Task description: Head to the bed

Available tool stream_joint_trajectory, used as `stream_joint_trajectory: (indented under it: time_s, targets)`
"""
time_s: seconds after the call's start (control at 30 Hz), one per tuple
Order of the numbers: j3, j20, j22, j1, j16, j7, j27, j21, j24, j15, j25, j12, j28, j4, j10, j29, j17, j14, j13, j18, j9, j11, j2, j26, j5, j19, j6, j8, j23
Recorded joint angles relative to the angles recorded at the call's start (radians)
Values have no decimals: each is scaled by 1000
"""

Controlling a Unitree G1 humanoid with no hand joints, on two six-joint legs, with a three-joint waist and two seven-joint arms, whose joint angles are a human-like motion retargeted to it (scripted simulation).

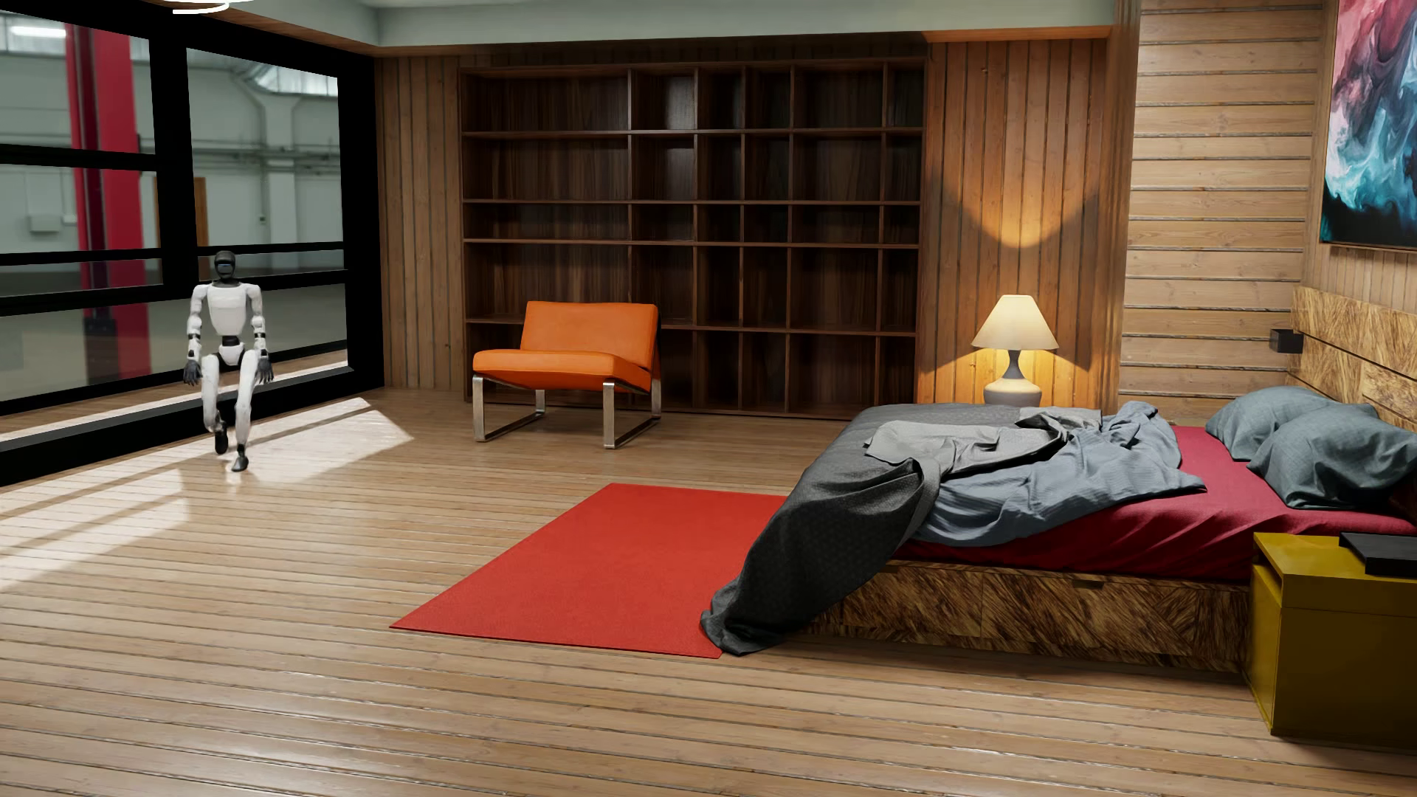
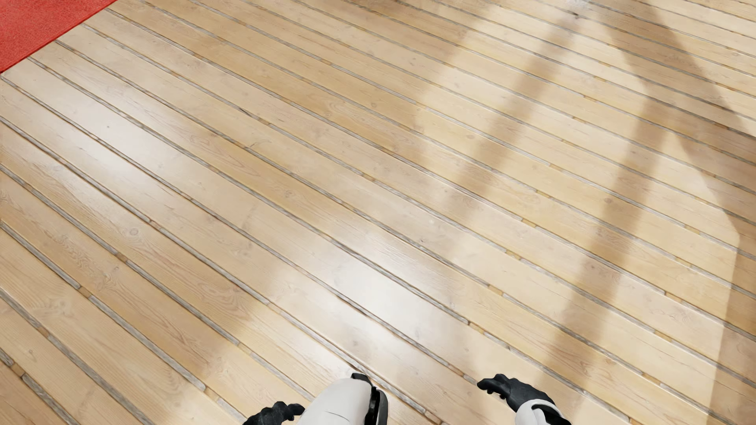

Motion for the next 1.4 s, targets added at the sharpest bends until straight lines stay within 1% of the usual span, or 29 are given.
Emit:
stream_joint_trajectory:
  time_s: [0.03,0.1,0.2,0.23,0.27,0.3,0.33,0.4,0.47,0.5,0.53,0.6,0.67,0.7,0.77,0.8,0.83,0.87,0.9,0.93,1.0,1.07,1.13,1.23,1.27,1.3,1.33,1.37,1.4]
  targets:
    - [-9,41,-68,96,-7,-11,25,43,-45,-77,-49,-33,92,-43,-52,72,-32,-29,27,4,-2,8,-132,-53,-64,-65,-12,-22,104]
    - [-33,50,-203,291,-2,-76,32,29,-174,-178,-65,-94,182,-122,-170,143,-76,-47,130,10,-11,-177,-326,-175,-149,-100,-20,-62,194]
    - [-78,-59,-400,578,74,-232,-52,-147,-270,-200,48,-179,193,-158,-334,82,-89,-7,354,15,-35,-814,-412,-248,-223,-103,-10,-113,109]
    - [-98,-95,-453,668,97,-278,-63,-206,-286,-198,75,-193,200,-143,-364,41,-75,25,422,23,-44,-1023,-394,-256,-218,-79,0,-82,71]
    - [-119,-121,-492,744,117,-305,-56,-256,-304,-188,89,-191,209,-114,-366,6,-53,59,476,37,-52,-1114,-379,-256,-209,-5,15,-42,43]
    - [-139,-136,-518,798,138,-316,-38,-293,-322,-137,93,-172,215,-74,-322,-18,-24,110,508,43,-58,-1058,-377,-244,-189,30,35,-20,31]
    - [-154,-144,-528,810,154,-307,-16,-317,-338,-44,87,-137,217,-33,-206,-34,5,195,515,-2,-61,-908,-389,-221,-161,48,61,-17,43]
    - [-164,-154,-485,673,146,-175,56,-299,-326,-106,20,-50,204,94,192,-37,48,398,444,-238,-54,-659,-376,-146,-145,35,121,-74,132]
    - [-146,-207,-329,395,105,-56,109,-199,-223,-232,-111,7,148,150,500,25,75,315,300,-232,-46,-618,-254,-47,-146,7,171,-161,193]
    - [-136,-256,-213,257,91,-6,81,-176,-166,-267,-140,18,90,151,532,20,86,265,234,-216,-48,-657,-157,-10,-154,9,188,-217,161]
    - [-126,-304,-91,137,85,42,22,-195,-127,-287,-117,27,10,165,492,-25,95,215,181,-203,-53,-716,-48,7,-156,12,198,-282,97]
    - [-103,-362,120,-49,109,86,-110,-281,-95,-301,15,53,-181,191,267,-150,107,144,92,-174,-67,-853,173,-21,-119,23,208,-402,-44]
    - [-76,-341,207,-176,159,61,-152,-330,-90,-292,146,103,-284,209,-76,-260,109,135,-20,-127,-81,-996,365,-64,-50,41,207,-464,-191]
    - [-63,-278,220,-215,168,37,-161,-338,-116,-273,206,138,-249,212,-242,-306,111,137,-64,-106,-87,-1055,449,-45,-15,48,201,-469,-278]
    - [-36,-59,253,-230,126,45,-206,-334,-226,-173,276,207,-38,227,-357,-321,117,125,-76,-81,-96,-1069,580,96,13,49,177,-427,-450]
    - [-24,48,261,-208,79,79,-216,-321,-272,-65,254,233,78,233,-299,-289,111,148,-45,-35,-100,-987,605,187,-9,45,158,-381,-514]
    - [-19,124,253,-182,22,98,-206,-300,-303,74,186,248,141,217,-216,-250,91,221,-4,28,-101,-832,585,239,-53,27,131,-324,-555]
    - [-21,160,239,-152,-26,107,-181,-276,-316,203,90,245,131,184,-136,-214,65,229,37,53,-95,-607,510,233,-106,-8,98,-270,-572]
    - [-32,148,228,-116,-54,125,-150,-247,-296,242,4,213,85,139,-76,-181,46,176,73,64,-84,-367,378,199,-137,-45,65,-200,-555]
    - [-43,100,214,-64,-61,130,-118,-215,-232,170,-42,157,73,83,-56,-136,37,116,98,59,-72,-168,215,179,-114,-41,37,-101,-495]
    - [-53,31,120,86,-77,94,-73,-141,-104,6,-50,24,185,-23,-115,21,23,32,127,51,-60,-20,-100,169,-86,-61,6,0,-261]
    - [-65,36,-28,266,-113,-8,-45,-68,-157,-118,-103,-92,179,-92,-226,200,5,-14,166,54,-58,-204,-312,36,-115,-121,6,-46,-19]
    - [-91,-55,-182,450,-89,-132,-33,-57,-182,-157,-157,-210,88,-111,-338,275,13,-41,231,53,-61,-599,-404,-103,-101,-124,18,-114,90]
    - [-141,-209,-387,721,-5,-284,-50,-183,-126,-159,-111,-343,159,-77,-438,132,78,-31,368,36,-58,-1136,-403,-228,-48,11,28,-146,54]
    - [-159,-229,-414,793,10,-302,-50,-226,-152,-171,-94,-350,186,-60,-409,67,100,5,408,25,-56,-1105,-406,-245,-46,15,34,-172,39]
    - [-180,-241,-420,842,26,-317,-42,-259,-197,-154,-86,-333,197,-37,-346,19,126,78,436,-6,-56,-980,-414,-242,-31,-35,47,-170,34]
    - [-198,-253,-410,854,49,-339,-30,-285,-239,-82,-79,-299,191,-15,-232,-2,156,203,449,-108,-57,-843,-414,-219,-15,-98,66,-182,39]
    - [-211,-272,-385,815,75,-363,-22,-304,-259,-63,-75,-260,172,1,-54,7,183,352,444,-288,-53,-725,-402,-179,-9,-127,88,-214,55]
    - [-223,-294,-336,716,93,-358,-18,-314,-260,-131,-82,-223,148,17,163,38,201,470,415,-391,-47,-647,-373,-127,-1,-169,110,-249,74]
